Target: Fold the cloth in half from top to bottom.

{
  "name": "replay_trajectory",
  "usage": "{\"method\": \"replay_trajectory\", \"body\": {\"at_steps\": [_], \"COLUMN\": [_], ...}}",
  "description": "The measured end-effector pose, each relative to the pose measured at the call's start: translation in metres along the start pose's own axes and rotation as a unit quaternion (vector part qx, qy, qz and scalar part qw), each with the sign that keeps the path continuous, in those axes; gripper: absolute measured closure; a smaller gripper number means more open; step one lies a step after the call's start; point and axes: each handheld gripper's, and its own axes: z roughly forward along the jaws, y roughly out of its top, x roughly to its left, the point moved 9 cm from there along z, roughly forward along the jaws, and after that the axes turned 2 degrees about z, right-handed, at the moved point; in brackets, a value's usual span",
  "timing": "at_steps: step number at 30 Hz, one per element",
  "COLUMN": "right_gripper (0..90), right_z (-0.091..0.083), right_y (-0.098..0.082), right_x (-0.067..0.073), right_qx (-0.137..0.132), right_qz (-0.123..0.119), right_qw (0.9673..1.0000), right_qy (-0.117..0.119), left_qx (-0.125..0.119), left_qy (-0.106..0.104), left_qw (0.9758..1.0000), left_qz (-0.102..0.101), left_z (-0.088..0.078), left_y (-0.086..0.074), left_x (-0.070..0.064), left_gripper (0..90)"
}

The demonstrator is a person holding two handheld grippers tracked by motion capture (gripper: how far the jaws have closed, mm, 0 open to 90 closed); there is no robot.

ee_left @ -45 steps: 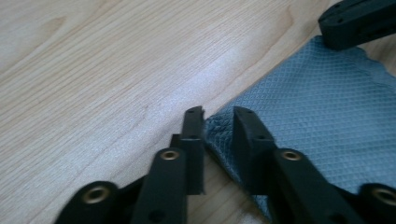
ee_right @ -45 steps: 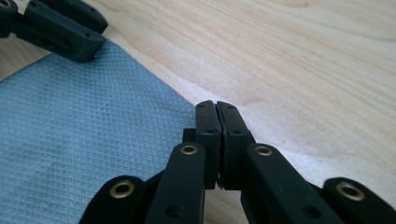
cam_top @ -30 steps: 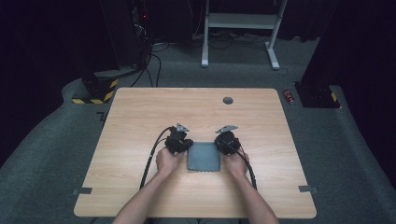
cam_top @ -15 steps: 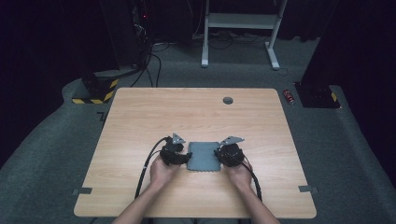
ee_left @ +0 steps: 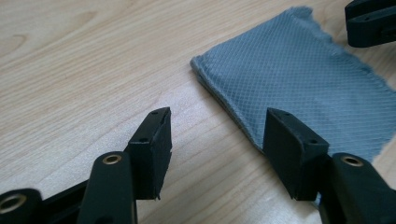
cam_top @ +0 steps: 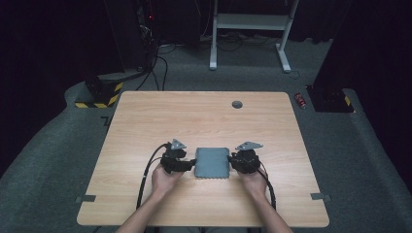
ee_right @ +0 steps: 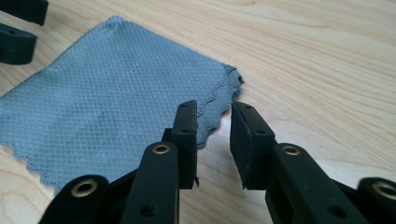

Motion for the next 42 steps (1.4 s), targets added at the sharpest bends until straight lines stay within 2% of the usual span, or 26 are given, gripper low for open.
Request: {"method": "replay_trajectory", "body": {"at_steps": [8, 10, 16, 20, 31, 42], "right_gripper": [69.3, 68.8, 67.4, 66.8, 65.8, 65.3], "right_z": [-0.024, -0.03, -0.046, -0.052, -0.069, -0.079], "right_y": [-0.003, -0.005, -0.007, -0.008, -0.016, -0.024], "right_x": [-0.011, -0.015, -0.022, -0.024, -0.029, -0.031], "right_qx": [-0.026, -0.03, -0.047, -0.053, -0.069, -0.078], "right_qz": [0.011, 0.014, 0.024, 0.027, 0.039, 0.042], "right_qw": [0.9996, 0.9994, 0.9986, 0.9982, 0.9968, 0.9959], "right_qy": [-0.008, -0.01, -0.009, -0.009, -0.011, -0.015], "left_qx": [-0.016, -0.025, -0.038, -0.045, -0.068, -0.077], "left_qy": [-0.008, -0.016, -0.017, -0.019, -0.009, 0.002], "left_qw": [0.9998, 0.9996, 0.9991, 0.9988, 0.9975, 0.9963], "left_qz": [0.007, -0.002, 0.0, -0.007, -0.02, -0.036], "left_z": [-0.009, -0.012, -0.023, -0.03, -0.053, -0.069], "left_y": [0.004, 0.005, 0.005, 0.002, -0.005, -0.019], "left_x": [0.001, 0.0, 0.0, 0.002, 0.015, 0.025], "left_gripper": [42.1, 41.9, 41.0, 40.7, 40.1, 39.9]}}
